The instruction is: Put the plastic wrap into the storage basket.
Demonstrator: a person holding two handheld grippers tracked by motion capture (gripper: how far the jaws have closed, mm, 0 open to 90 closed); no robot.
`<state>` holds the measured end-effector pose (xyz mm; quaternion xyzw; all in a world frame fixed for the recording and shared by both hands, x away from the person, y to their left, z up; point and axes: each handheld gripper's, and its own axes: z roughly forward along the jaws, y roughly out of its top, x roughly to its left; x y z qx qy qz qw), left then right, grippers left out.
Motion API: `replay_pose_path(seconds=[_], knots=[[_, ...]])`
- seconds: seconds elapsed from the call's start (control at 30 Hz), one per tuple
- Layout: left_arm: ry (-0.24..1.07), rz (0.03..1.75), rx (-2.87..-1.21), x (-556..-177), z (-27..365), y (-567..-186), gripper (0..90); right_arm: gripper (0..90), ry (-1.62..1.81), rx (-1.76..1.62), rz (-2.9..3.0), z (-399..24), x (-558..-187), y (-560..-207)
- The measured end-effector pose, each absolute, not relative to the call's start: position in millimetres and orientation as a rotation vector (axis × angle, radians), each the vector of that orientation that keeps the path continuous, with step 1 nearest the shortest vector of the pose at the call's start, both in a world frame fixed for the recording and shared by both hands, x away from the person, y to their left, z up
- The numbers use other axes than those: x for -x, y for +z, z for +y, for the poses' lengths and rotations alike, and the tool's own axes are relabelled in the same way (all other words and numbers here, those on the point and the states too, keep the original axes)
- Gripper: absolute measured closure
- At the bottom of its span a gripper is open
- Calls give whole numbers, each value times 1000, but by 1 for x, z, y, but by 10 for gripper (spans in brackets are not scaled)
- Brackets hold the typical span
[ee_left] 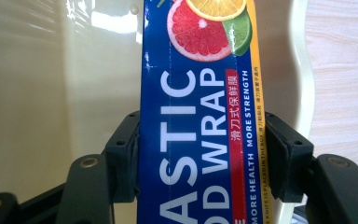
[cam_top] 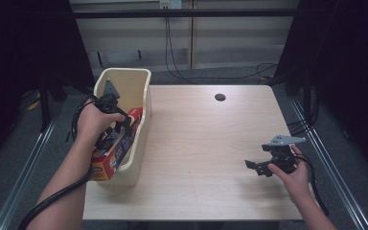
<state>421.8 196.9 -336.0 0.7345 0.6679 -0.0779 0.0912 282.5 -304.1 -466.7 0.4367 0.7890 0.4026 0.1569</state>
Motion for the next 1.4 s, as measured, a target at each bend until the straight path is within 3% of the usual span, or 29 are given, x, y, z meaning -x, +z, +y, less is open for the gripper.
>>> replay_pose_path(seconds=[0.67,0.87,1.4], knots=[[-243,1992,-2186,-422,199,-344,384,2,1145,-1241,2264,-303,-282,-467],[-211,1959,-2135,-421,201,-324,385,2,1144,-1249,2261,-302,-282,-467],[-203,1843,-2095,-422,186,-295,265,2,1143,-1236,2258,-305,-280,-466]])
